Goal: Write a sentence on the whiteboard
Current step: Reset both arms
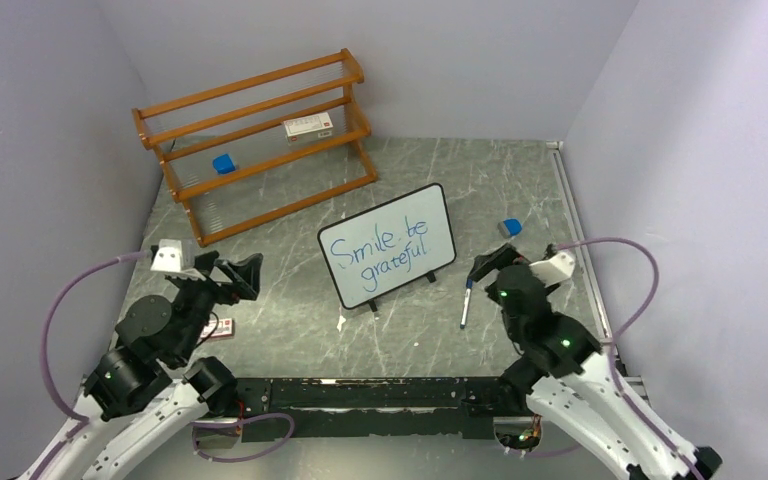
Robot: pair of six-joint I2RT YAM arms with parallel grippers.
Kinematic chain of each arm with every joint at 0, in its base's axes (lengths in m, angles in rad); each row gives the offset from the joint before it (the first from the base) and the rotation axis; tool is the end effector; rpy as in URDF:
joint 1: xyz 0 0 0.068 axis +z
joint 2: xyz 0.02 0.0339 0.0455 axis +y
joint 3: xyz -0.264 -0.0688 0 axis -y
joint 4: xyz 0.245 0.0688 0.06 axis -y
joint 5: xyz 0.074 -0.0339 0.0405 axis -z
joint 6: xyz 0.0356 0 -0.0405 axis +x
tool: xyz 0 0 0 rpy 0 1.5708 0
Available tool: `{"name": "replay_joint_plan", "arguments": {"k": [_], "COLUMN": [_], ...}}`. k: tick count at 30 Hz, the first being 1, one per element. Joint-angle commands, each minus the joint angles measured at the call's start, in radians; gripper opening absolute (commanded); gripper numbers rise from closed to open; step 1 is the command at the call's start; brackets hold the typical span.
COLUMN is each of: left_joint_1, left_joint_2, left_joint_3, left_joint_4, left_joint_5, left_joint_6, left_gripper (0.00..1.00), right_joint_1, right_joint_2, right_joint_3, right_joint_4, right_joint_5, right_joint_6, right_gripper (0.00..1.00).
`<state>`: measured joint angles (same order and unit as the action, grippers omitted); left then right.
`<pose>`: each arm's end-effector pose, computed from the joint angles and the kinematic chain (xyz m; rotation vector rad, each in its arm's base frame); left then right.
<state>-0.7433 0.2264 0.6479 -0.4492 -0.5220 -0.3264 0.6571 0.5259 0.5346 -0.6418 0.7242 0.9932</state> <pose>0.0610 -0.0320 0.3248 -0.0736 1.6086 -0.4146 0.1073 0.0530 0.2486 0.7133 1.9087 0.2304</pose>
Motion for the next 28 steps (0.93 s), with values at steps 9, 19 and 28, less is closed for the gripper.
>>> {"name": "replay_joint_plan", "arguments": {"k": [9,19,28], "left_joint_1": [0.002,0.001,0.001], "left_joint_2": [-0.069,-0.211,-0.21], "left_joint_3": [0.23,0.152,0.141], "left_joint_4": [-0.19,-0.174,-0.169], "left_joint_5": [-0.063,-0.117,-0.124], "left_joint_6": [0.061,0.042,0.039], "left_gripper": [0.97,0.97,0.97], "right_joint_1": [-0.005,-0.005,-0.006], "right_joint_2": [-0.246,-0.354,-0.381], "right_joint_3": [0.326,0.268,0.262], "right_joint_4": [-0.101,-0.047,-0.025], "right_joint_5": [0.056,0.058,0.018], "right_joint_6": [-0.511,-0.614,-0.653], "right_gripper": [1.0,1.0,1.0]}}
